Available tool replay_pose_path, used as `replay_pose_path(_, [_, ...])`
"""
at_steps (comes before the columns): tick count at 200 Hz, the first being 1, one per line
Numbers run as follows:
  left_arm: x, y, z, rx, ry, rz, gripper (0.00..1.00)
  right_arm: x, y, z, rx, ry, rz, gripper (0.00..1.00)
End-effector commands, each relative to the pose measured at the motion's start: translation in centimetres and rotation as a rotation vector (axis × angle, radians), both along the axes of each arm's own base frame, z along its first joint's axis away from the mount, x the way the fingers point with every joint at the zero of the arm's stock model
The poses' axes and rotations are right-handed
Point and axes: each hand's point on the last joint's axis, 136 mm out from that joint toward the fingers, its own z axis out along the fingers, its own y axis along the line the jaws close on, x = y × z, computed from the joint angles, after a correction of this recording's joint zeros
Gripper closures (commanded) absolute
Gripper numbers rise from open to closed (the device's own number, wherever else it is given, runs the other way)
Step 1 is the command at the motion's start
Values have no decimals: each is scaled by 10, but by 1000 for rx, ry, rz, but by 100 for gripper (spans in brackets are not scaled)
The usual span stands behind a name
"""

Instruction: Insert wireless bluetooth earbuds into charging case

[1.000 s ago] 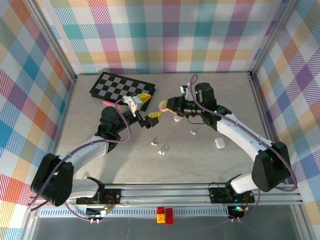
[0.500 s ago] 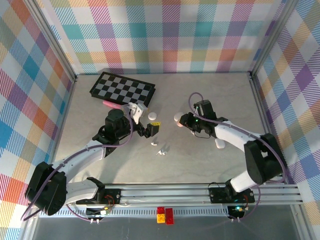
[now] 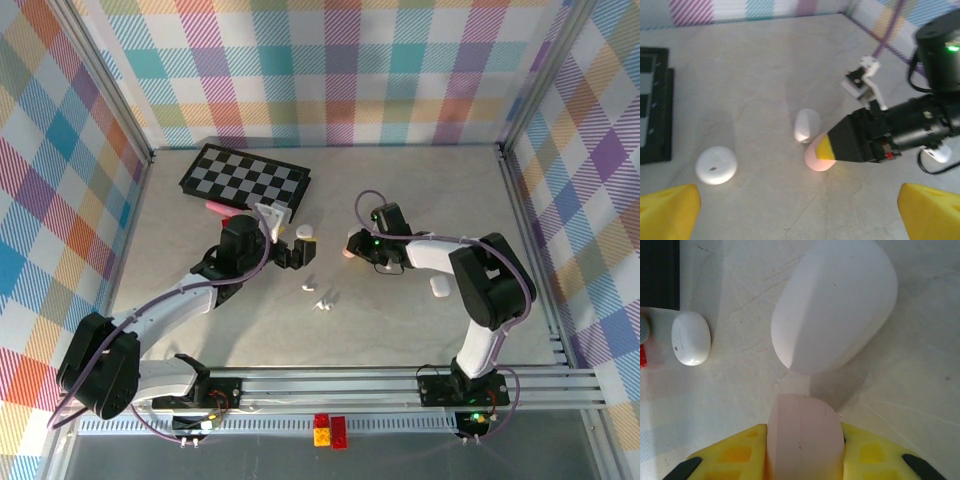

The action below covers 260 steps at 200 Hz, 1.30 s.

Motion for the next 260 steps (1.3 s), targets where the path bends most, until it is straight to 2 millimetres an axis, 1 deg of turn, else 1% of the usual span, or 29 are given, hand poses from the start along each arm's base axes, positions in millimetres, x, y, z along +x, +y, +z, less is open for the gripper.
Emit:
replay_pose_path(1, [16, 20, -10, 22, 134, 210, 0, -1, -1, -5, -40, -7, 18, 62])
replay_pose_path(14, [21, 29, -19, 64, 230, 296, 0, 0, -3, 5, -57, -30, 23, 52])
replay_pose_path(17, [23, 29, -18, 71, 241, 305, 0, -1, -4, 8, -62, -35, 25, 50])
replay_pose_path(33, [28, 28, -28, 132, 311, 315, 0, -2, -7, 25, -89, -79, 40, 42])
replay_pose_path(52, [38, 27, -41, 161, 365, 346, 0, -5, -13, 48, -112, -130, 58, 38])
replay_pose_path(54, [39, 26, -38, 154, 364, 349, 0, -6, -13, 50, -114, -133, 60, 37])
replay_pose_path(56, [36, 29, -45, 175, 391, 355, 0, -7, -14, 53, -115, -141, 62, 36])
replay_pose_path(75, [43, 31, -61, 237, 488, 406, 0, -15, -22, 72, -135, -182, 70, 34])
replay_pose_path(93, [51, 25, -73, 288, 567, 413, 0, -26, -30, 87, -151, -215, 70, 33])
replay_pose_path(98, [54, 23, -75, 295, 584, 415, 1, -29, -33, 92, -152, -225, 66, 33])
replay_pose_path(99, [55, 22, -72, 290, 580, 416, 1, -30, -34, 91, -154, -224, 66, 33])
replay_pose_path(110, [60, 20, -78, 309, 613, 431, 6, -37, -40, 98, -159, -237, 58, 33])
replay_pose_path(118, [63, 17, -81, 320, 639, 437, 10, -42, -44, 99, -166, -237, 53, 33])
replay_pose_path(136, [68, 13, -91, 374, 712, 438, 13, -52, -52, 102, -170, -241, 41, 33])
replay_pose_path(148, [71, 15, -105, 428, 762, 456, 15, -56, -56, 100, -180, -234, 35, 33])
replay_pose_path(158, [74, 14, -112, 452, 788, 464, 17, -59, -59, 98, -184, -229, 30, 33])
replay_pose_path(159, [74, 14, -115, 458, 795, 465, 17, -59, -59, 99, -184, -229, 30, 33])
replay_pose_path(160, [75, 14, -113, 456, 791, 466, 17, -60, -59, 98, -184, -229, 30, 33])
replay_pose_path(178, [82, 12, -123, 477, 805, 471, 20, -62, -60, 96, -181, -224, 24, 33])
replay_pose_path(191, [87, 14, -126, 500, 802, 487, 21, -63, -59, 95, -176, -222, 26, 33])
replay_pose_path(213, [97, 15, -133, 509, 803, 496, 20, -61, -55, 95, -160, -223, 36, 33])
replay_pose_path(246, [102, 3, -145, 469, 840, 470, 11, -58, -50, 96, -145, -224, 42, 33])
replay_pose_path(260, [103, 0, -151, 461, 852, 467, 11, -57, -49, 96, -145, -225, 44, 33])
